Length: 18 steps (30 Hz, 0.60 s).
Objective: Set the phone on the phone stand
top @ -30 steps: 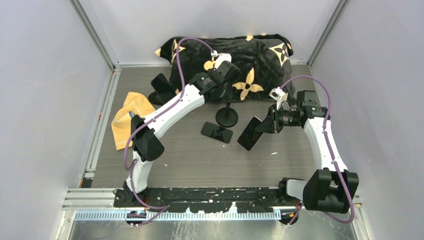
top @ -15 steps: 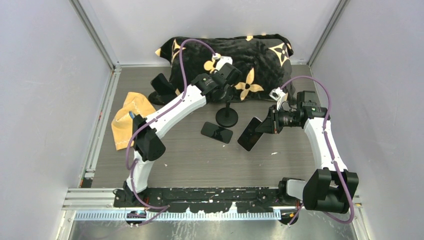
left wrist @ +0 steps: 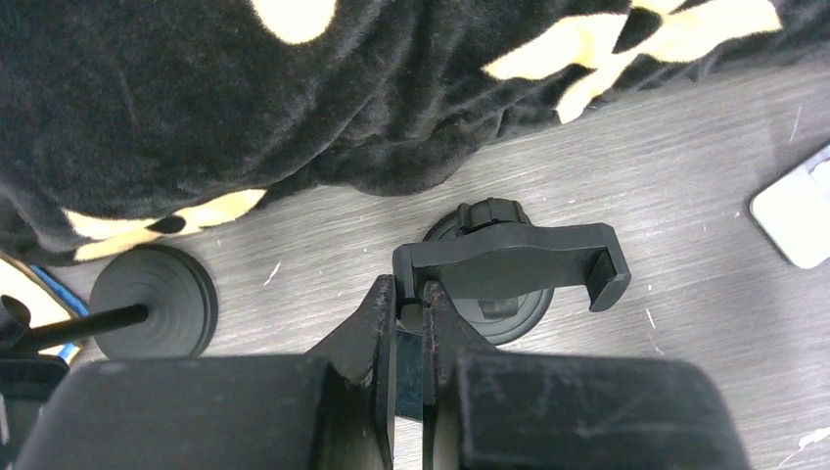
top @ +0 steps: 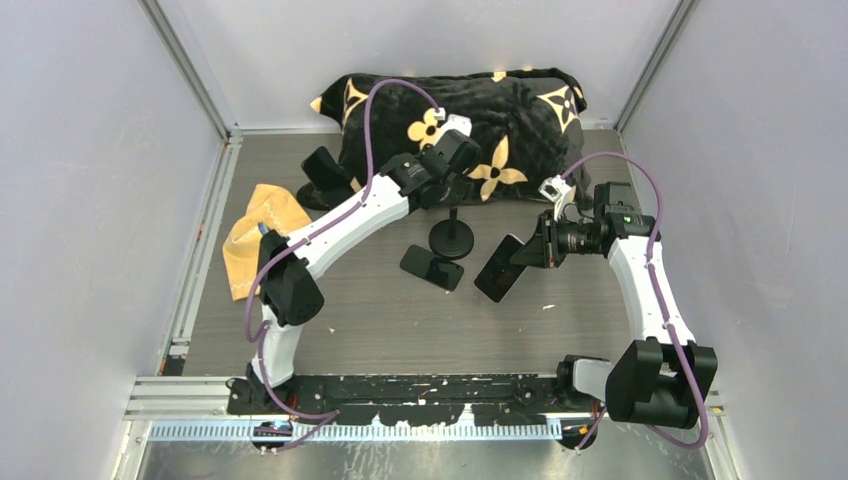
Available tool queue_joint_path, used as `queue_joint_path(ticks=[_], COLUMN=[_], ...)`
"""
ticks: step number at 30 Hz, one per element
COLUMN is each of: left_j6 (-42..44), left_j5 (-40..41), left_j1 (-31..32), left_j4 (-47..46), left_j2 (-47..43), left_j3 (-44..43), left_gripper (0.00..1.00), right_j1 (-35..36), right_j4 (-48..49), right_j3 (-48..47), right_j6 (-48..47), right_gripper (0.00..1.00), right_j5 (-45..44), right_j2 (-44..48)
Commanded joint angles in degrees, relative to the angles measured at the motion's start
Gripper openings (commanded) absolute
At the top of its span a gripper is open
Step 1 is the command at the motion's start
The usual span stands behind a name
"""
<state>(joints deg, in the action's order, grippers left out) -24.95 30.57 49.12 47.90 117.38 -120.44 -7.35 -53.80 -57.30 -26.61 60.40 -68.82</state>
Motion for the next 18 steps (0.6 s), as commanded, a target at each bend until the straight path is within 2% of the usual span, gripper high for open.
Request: queue_joint_path(ticks=[1,5,9,14,18], left_j6=[8.17,12.56,14.09,15.71,16.13], left_j5=[-4.38,-15.04,-26.23,-35.21,-41.05], left_j1=[-0.31,-1.55,-2.98,-3.24,-3.24], left_j4=[-7.34,-12.95,-16.37,-18.82,-19.83], left_j2=[-4.92,-7.93,-10.1,-10.96,-10.82], left_j3=[4.06,8.66,11.81,13.45,13.78], left_gripper=[0.0,0.0,0.01,0.01,0.0], right_j1=[-0.27,-0.21,-0.2,-0.04,1.22], right_j4=[-0.89,-5.95,-16.2,-29.86,-34.71], right_j3=[-1.63,-4.59,-10.13,-19.65,-26.06], right_j6=[-1.87,-8.15,-21.04,-37.42,-42.37], right_gripper=[0.01,0.01,0.01,0.01,0.01], right_j5=[4.46,6.32,7.5,7.76,8.57], right_j2=[2.03,0.7,-2.24,-6.7,-9.33])
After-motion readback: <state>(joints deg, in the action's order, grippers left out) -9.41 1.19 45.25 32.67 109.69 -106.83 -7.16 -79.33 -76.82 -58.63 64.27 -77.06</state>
